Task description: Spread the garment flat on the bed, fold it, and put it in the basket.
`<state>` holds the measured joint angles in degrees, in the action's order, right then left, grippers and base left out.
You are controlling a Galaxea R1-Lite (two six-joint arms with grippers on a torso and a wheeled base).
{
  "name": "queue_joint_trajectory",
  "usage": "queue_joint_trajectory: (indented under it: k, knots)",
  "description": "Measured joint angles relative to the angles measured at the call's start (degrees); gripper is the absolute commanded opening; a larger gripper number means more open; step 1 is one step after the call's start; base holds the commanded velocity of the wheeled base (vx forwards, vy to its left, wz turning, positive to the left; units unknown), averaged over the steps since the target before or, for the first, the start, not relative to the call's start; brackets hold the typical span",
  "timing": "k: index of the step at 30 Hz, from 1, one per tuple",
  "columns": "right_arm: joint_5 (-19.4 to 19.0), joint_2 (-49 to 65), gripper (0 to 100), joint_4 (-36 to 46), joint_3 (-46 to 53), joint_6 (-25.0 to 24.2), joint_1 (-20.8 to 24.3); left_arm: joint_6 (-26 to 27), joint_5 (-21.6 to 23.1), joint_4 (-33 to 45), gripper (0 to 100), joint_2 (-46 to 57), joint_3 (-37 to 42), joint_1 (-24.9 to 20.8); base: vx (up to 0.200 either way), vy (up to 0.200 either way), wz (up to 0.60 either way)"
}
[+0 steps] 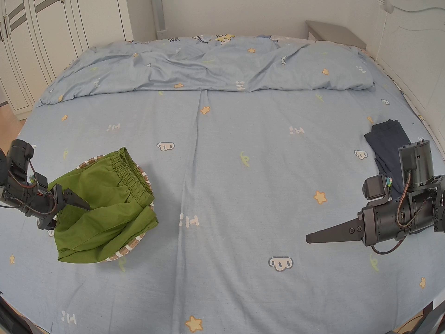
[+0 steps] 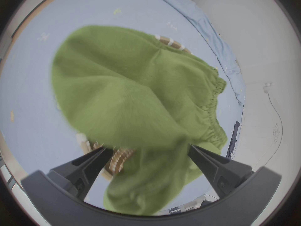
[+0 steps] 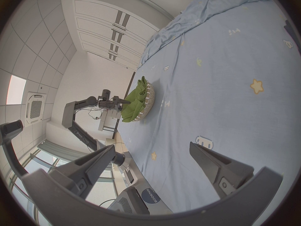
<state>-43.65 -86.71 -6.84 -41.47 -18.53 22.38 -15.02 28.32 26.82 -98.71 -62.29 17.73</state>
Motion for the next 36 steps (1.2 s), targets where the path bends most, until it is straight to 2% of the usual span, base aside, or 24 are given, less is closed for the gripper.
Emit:
queue_joint_trajectory:
  k: [9,15,22,29,36]
  knots:
    - [1.8,2.0,100,-0.3,1.0,0.4,-0.4,0.6,-5.3,10.7,100,15.3,-1.7,-1.6,0.000,0.000,0.00]
    - [3.9,7.7,100,-1.4,5.4,1.3,-1.5,-1.1,-7.7,12.3,100,27.9,0.3,-6.5,0.000,0.000,0.00]
    - [6.4,23.2,100,-2.0,17.5,2.3,-2.4,-5.6,-8.9,10.3,100,46.7,8.6,-12.6,0.000,0.000,0.00]
    - [7.6,40.1,100,-0.7,26.2,2.4,-4.1,-7.4,-9.2,9.1,100,64.0,16.6,-13.7,0.000,0.000,0.00]
    - [8.1,57.8,100,7.6,29.6,2.4,-9.0,-8.0,-8.3,5.5,100,80.6,27.2,-13.9,0.000,0.000,0.00]
